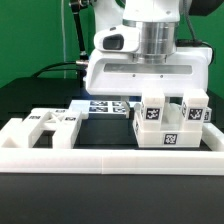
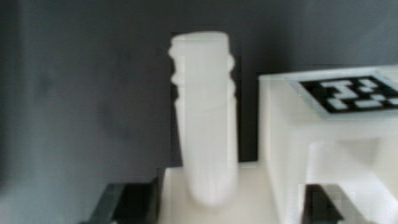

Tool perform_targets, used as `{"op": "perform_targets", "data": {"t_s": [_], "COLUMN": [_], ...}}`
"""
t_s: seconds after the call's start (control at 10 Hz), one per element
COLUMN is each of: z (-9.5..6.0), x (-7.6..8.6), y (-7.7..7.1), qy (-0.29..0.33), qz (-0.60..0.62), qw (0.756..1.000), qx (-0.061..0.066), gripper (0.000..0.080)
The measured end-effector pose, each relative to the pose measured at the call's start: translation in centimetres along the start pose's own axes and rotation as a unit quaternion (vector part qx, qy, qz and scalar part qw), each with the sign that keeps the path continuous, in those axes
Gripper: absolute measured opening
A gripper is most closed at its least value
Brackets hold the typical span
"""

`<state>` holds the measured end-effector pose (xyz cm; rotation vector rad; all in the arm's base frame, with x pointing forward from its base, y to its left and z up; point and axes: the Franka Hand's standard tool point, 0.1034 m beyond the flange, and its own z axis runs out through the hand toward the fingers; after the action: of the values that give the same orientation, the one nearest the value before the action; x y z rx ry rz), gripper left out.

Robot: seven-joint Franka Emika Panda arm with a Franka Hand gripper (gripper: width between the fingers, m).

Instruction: Assemble chair

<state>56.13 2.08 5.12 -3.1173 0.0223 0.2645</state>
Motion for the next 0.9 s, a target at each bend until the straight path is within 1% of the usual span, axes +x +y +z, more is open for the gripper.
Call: {"op": "perform_targets", "data": {"t_s": [0.1, 0.2, 0.3, 0.4, 0.5, 0.6, 0.7, 0.8, 0.9], "z": [0.0, -0.3, -0.9, -1.4, -1.9, -2.2, -1.8, -1.6, -1.3], "x": [0.0, -0.7, -1.4, -1.5, -2.3, -2.4, -2.2, -2.8, -2.8], "y": [0.0, 0.0, -0.3, -0.5, -0.7, -0.5, -0.3, 0.0, 0.2], "qy": [-0.031, -0.071, -0.115, -0.14, -0.186, -0.22, -0.235, -0.277, -0.304], "qz": [0.003, 0.021, 0.029, 0.031, 0.032, 0.034, 0.035, 0.037, 0.039], "qw": [1.0, 0.997, 0.993, 0.99, 0.982, 0.975, 0.971, 0.96, 0.952], "qx": [0.003, 0.003, -0.003, -0.008, -0.007, -0.006, -0.008, -0.008, -0.01], "gripper": [0.033, 0.033, 0.033, 0.033, 0.033, 0.033, 0.033, 0.033, 0.033]}}
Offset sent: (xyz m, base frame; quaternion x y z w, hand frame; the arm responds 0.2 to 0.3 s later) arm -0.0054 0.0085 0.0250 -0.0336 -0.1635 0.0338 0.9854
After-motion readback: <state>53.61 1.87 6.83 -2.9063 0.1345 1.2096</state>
